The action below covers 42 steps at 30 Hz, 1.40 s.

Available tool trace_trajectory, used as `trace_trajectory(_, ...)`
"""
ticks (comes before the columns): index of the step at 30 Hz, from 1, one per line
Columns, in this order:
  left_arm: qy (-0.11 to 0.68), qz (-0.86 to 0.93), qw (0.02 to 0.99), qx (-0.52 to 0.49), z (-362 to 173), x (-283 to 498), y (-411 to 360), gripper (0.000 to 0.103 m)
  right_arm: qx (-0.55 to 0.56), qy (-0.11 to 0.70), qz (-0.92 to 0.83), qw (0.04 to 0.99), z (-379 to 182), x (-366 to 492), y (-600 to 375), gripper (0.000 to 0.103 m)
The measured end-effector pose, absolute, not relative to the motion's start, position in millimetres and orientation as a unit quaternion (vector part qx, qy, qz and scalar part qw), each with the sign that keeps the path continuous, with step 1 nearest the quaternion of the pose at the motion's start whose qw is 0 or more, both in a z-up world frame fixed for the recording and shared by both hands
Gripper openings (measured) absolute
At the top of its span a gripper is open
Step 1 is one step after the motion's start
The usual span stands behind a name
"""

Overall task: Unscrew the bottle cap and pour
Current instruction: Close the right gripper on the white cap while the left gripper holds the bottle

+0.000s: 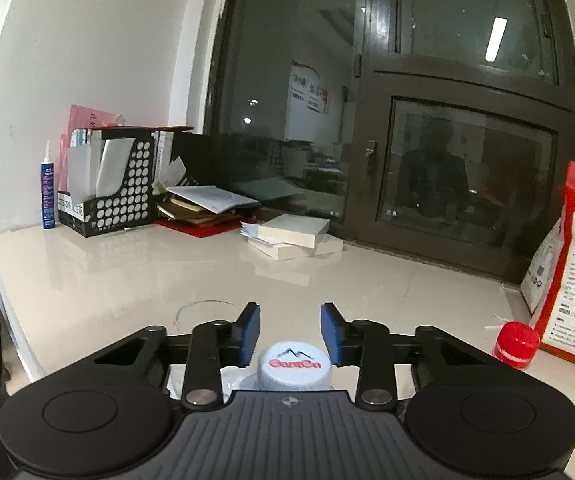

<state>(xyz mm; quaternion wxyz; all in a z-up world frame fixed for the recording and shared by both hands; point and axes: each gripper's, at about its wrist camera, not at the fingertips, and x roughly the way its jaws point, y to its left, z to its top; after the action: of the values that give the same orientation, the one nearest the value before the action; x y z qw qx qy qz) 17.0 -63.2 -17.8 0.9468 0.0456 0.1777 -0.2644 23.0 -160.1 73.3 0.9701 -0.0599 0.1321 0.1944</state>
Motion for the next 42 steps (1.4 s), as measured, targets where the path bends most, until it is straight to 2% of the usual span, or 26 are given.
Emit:
trace_trajectory(31, 0.179, -0.421, 0.887, 0.064, -23, 61, -19, 0.058, -0.058, 0.132, 0.31, 0.94, 60, 37, -181, 0.034)
trace_trajectory(33, 0.179, -0.416, 0.889, 0.064, -23, 61, -19, 0.058, -0.059, 0.131, 0.309, 0.94, 60, 36, -180, 0.034)
trace_trajectory(38, 0.177, -0.381, 0.905, 0.062, -24, 52, -26, 0.058, -0.06, 0.129, 0.305, 0.942, 59, 34, -179, 0.044)
trace_trajectory(42, 0.175, -0.351, 0.918, 0.058, -24, 39, -33, 0.058, -0.057, 0.13, 0.261, 0.955, 61, 27, -172, 0.044)
